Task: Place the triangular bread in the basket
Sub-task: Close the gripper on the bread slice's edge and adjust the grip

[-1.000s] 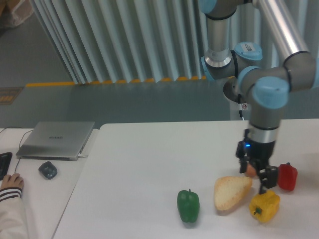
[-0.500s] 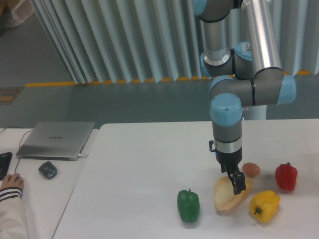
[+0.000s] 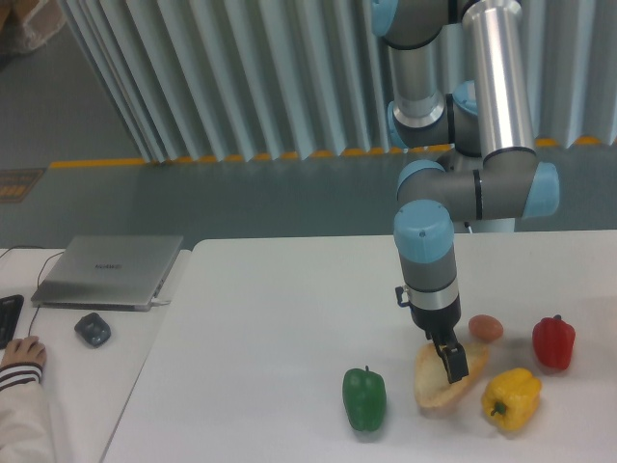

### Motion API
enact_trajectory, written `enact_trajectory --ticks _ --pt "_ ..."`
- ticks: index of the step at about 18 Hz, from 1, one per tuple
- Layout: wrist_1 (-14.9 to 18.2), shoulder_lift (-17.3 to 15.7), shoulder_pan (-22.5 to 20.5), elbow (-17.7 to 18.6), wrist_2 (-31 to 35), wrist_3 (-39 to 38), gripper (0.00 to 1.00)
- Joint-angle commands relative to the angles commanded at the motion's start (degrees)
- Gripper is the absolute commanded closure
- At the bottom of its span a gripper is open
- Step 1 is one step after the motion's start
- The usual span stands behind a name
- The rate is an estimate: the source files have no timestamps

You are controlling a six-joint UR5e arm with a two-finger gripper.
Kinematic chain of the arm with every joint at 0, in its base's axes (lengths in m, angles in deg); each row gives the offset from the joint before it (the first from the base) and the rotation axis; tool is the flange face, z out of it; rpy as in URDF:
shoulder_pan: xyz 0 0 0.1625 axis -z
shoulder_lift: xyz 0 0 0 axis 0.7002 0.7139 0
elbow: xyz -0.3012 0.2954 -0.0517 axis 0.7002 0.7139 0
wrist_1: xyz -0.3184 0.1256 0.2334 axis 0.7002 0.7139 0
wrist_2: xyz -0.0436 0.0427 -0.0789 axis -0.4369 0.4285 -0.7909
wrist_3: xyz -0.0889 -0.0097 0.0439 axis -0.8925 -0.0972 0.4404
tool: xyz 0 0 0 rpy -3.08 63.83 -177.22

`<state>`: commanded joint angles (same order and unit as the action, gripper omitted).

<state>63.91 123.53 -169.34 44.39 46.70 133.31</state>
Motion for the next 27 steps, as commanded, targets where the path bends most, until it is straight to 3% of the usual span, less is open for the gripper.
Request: enact_trajectory --ticks 10,12,15,17,20,21,27 --pt "-0.4 1.1 0.1 -0.1 2.3 0.0 0.0" --pt "-0.3 1.1 0.1 -0.1 3.4 0.3 0.15" --pt "0.0 0.8 0.1 -0.3 4.0 0.3 0.55" --pt "0.8 0.1 -0.3 -1.0 3.6 0.5 0.66" --pt "3.9 -0.7 -0.7 -2.1 3.4 0.6 0.67" --pt "4.8 -0.7 -0.8 -2.3 3.3 0.5 0.75" --pt "5.7 -2.6 -0.8 -2.5 1.5 0.5 0.76"
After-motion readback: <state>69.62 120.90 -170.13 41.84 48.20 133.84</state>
